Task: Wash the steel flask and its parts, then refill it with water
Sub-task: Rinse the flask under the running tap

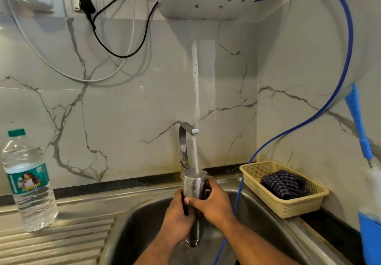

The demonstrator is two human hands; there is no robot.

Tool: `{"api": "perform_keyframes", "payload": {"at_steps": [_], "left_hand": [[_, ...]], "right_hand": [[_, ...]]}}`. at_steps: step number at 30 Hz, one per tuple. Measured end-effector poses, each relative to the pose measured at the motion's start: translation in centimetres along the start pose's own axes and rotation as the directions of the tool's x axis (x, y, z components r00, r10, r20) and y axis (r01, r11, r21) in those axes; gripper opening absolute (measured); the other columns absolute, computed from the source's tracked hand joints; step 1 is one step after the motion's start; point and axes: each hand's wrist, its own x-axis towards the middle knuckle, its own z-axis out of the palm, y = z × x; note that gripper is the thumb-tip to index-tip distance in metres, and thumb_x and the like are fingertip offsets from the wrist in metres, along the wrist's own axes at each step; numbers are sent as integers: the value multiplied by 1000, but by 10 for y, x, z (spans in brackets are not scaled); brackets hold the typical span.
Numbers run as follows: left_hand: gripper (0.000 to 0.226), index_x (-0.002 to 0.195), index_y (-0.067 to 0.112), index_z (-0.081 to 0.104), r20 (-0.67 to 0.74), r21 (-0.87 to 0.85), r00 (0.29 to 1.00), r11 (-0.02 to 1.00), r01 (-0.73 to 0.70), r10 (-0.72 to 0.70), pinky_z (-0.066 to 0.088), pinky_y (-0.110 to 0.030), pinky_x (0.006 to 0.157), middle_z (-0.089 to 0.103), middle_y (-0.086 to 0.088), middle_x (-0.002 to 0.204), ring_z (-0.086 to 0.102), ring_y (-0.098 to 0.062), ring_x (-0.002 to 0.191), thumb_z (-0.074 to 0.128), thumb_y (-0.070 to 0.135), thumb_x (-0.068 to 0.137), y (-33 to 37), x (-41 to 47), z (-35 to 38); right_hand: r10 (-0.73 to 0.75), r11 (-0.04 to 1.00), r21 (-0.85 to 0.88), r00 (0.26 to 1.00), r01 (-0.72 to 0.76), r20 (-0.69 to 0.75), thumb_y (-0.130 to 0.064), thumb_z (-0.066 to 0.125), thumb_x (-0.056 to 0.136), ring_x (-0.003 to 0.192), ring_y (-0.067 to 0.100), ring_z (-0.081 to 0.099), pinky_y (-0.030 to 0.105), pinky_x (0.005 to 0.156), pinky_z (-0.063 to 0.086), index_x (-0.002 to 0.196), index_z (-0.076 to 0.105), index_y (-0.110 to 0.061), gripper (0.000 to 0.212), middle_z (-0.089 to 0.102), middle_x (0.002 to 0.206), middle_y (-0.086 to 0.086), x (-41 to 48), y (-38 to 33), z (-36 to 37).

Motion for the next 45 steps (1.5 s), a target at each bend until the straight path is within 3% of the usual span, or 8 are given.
{"api": "perform_keyframes", "payload": {"at_steps": [8,16,22,34,36,40,42,45], "left_hand": [[77,129,31,46,191,205,943,950,235,-274,54,-14,75,65,10,110,64,-6,97,91,41,67,-30,-4,-23],[85,135,33,46,178,-52,962,974,219,-206,61,-27,75,63,1,121,69,-19,101,91,52,64,-12,-7,-32],[86,137,31,49,404,-143,846,890,434,-348,60,-43,92,65,-10,125,67,-28,111,94,40,64,-13,-5,-35],[75,126,5,57,370,-435,835,718,543,-407,55,-33,46,72,-24,90,67,-33,66,59,67,85,0,-5,-30],[70,124,6,59,391,-422,825,718,554,-408,59,-35,52,75,-24,97,71,-35,73,59,65,86,-1,-5,-34],[74,124,19,62,327,-275,839,806,524,-434,58,-49,95,71,-16,118,69,-34,107,67,74,74,-2,-9,-28],[83,129,27,55,316,-181,875,882,435,-367,55,-46,100,68,-5,123,67,-25,112,76,77,67,-1,-10,-24],[96,141,32,30,303,-83,916,950,302,-265,55,-23,91,63,8,125,64,-10,111,91,46,69,-3,-9,-18]], "right_hand": [[-6,983,186,999,13,-36,-39,92,72,118,14,60,24,85,56,155,30,-42,103,54,140,-7,4,0,-4],[124,860,506,989,-67,-81,-44,80,84,110,18,63,36,88,58,156,19,-47,95,56,144,5,13,0,-6],[187,736,636,972,-234,140,-39,83,78,108,21,65,32,77,56,150,38,-26,86,64,125,5,15,6,-4],[141,790,570,972,-225,188,-31,82,84,109,27,70,46,89,61,157,22,-44,96,61,131,6,15,8,-2],[137,757,621,979,-204,154,-35,81,83,111,28,67,47,91,60,156,25,-42,92,60,132,6,17,6,-6],[111,815,554,984,-169,137,-24,87,78,110,25,67,42,89,61,151,29,-45,95,58,134,6,13,2,-5],[79,888,439,985,-140,155,-21,90,75,110,21,66,36,83,62,147,31,-48,97,58,134,4,7,2,0],[45,944,315,984,-97,170,-24,93,71,112,13,62,23,77,58,148,30,-46,102,57,131,-6,0,-1,6]]}}
